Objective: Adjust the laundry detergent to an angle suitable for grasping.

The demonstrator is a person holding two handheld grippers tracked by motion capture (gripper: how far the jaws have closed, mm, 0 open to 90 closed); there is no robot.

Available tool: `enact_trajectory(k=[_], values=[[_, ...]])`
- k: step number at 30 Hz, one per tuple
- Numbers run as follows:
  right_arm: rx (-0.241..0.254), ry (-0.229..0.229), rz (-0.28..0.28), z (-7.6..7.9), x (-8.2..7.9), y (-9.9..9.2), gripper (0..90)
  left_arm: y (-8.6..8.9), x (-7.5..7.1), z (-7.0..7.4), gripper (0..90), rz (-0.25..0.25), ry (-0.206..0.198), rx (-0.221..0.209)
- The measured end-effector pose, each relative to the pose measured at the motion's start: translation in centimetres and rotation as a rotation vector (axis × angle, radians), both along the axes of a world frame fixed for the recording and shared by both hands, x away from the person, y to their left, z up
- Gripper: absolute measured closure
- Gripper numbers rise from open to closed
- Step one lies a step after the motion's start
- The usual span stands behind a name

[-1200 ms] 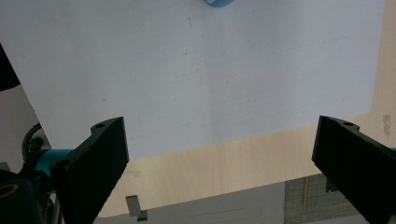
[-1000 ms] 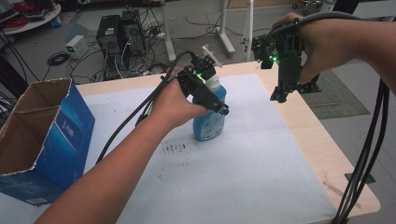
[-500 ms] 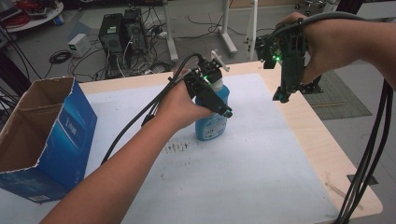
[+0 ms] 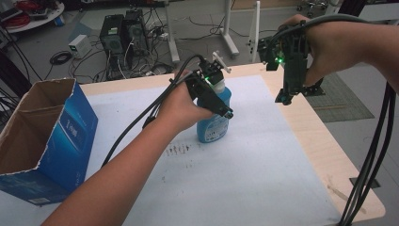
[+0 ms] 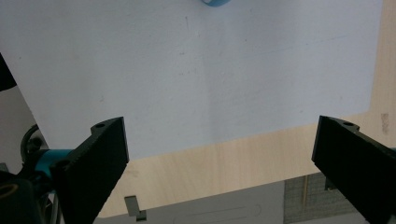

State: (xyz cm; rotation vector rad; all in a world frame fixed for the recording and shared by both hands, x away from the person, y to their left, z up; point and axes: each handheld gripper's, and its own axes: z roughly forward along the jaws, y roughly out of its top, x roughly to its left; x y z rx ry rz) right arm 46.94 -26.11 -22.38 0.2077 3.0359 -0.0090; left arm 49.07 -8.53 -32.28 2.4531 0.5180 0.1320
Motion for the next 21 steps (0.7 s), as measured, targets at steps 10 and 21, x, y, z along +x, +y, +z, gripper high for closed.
enact_trajectory(k=[10,21], values=[[-0.006,0.000,0.000,-0.09,-0.02,0.09,3.0,0.15,0.00,0.13,20.9,-0.007,0.006,-0.004],[-0.003,-0.009,0.009,-0.01,0.02,0.41,3.0,0.23,0.10,0.14,28.4,-0.018,0.015,-0.003]])
